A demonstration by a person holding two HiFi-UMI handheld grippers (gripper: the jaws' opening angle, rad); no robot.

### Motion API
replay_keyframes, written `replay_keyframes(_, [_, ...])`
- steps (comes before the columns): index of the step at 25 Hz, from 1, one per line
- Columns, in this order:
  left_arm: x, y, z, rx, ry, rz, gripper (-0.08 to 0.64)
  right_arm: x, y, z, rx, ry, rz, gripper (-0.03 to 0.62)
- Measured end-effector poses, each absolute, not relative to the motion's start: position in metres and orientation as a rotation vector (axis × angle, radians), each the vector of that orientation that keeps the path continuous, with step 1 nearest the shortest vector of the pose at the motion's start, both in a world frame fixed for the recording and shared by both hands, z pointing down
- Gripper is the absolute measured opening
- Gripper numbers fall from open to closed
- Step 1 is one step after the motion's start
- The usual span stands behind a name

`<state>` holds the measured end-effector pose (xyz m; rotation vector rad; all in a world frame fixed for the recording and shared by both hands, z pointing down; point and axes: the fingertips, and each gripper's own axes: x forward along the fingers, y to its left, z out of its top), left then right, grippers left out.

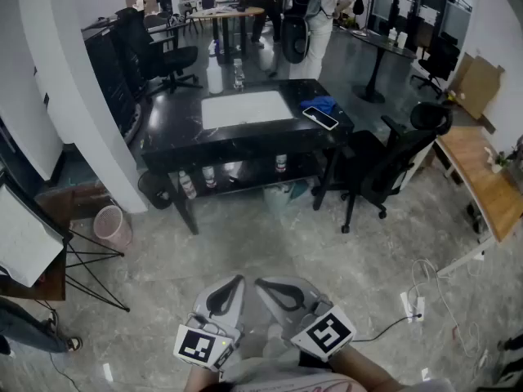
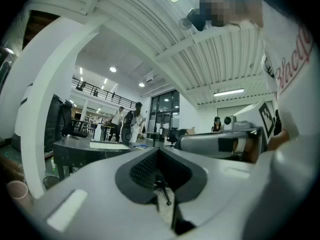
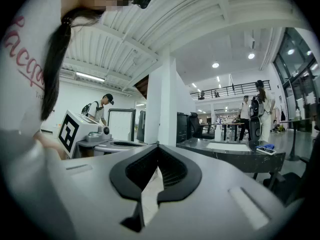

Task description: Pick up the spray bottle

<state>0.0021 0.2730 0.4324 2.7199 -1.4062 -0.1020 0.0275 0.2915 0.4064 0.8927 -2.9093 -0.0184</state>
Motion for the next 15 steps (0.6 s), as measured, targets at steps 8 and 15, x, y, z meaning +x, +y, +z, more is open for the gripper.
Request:
replay_keyframes(8, [-0.006,0.319,0.409,2.723,-1.432,-0.127,0.000,0.011,0.336,0.392,0.916,-2.946,-0.025,0.002])
replay_keyframes(15, [-0.009,0.316,0.401,2.751,-1.434,-0.143,0.000,0.011,0.333,0.388,0.947,-2.950,-0.047,0.002])
